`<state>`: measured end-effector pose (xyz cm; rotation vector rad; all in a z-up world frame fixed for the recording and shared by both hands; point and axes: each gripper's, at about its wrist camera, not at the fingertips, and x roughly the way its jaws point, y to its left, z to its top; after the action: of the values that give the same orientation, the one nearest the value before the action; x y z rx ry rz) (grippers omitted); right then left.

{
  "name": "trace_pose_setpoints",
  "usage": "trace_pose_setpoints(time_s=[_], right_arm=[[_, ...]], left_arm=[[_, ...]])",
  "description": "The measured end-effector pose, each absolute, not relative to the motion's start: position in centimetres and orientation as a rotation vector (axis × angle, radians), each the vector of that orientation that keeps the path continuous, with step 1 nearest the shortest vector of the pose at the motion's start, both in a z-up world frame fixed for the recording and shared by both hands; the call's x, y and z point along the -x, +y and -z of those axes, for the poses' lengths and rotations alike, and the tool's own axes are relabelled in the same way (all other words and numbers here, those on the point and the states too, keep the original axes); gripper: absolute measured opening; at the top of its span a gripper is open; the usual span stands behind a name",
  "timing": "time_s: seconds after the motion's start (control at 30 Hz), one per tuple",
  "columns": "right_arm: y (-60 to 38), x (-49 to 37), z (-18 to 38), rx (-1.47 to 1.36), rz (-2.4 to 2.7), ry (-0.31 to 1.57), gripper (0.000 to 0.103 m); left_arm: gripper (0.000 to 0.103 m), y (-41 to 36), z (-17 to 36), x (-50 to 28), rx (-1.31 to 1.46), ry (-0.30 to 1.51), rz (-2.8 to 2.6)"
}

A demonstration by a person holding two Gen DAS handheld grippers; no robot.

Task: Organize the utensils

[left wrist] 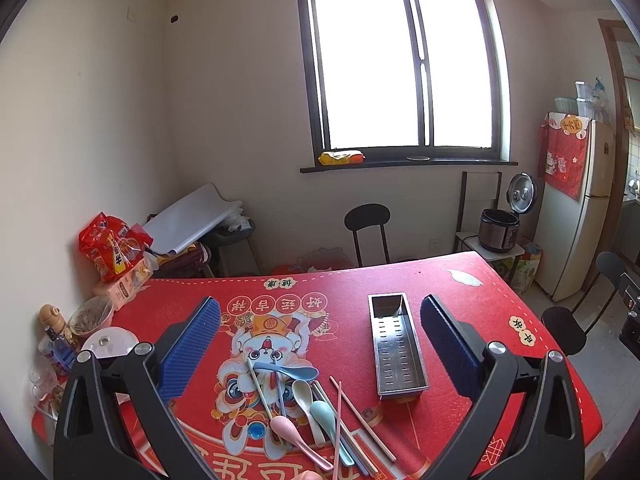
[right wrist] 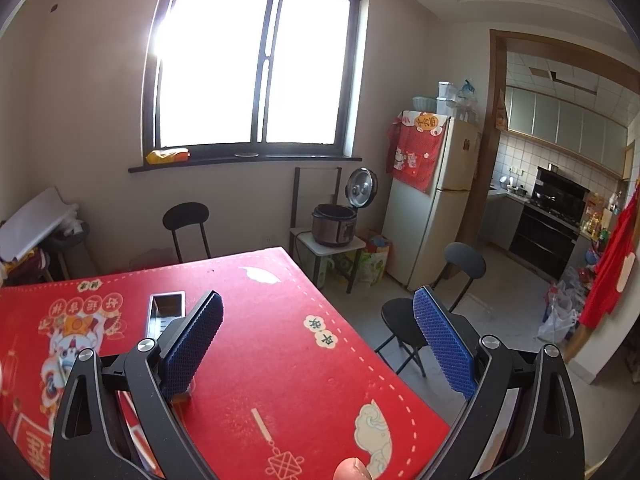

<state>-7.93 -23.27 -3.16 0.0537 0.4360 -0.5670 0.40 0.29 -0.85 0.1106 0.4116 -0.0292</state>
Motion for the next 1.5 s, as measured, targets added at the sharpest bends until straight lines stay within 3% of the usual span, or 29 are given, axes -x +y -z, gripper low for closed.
trace_pose_setpoints(time_s=[1.5], right_arm=[[-23.2,5.3,4.2,-0.064,0.537,0.511,0.093]], left_arm=[[0.098,1.2,1.5,-1.7,-0.064,0.462,0.034]])
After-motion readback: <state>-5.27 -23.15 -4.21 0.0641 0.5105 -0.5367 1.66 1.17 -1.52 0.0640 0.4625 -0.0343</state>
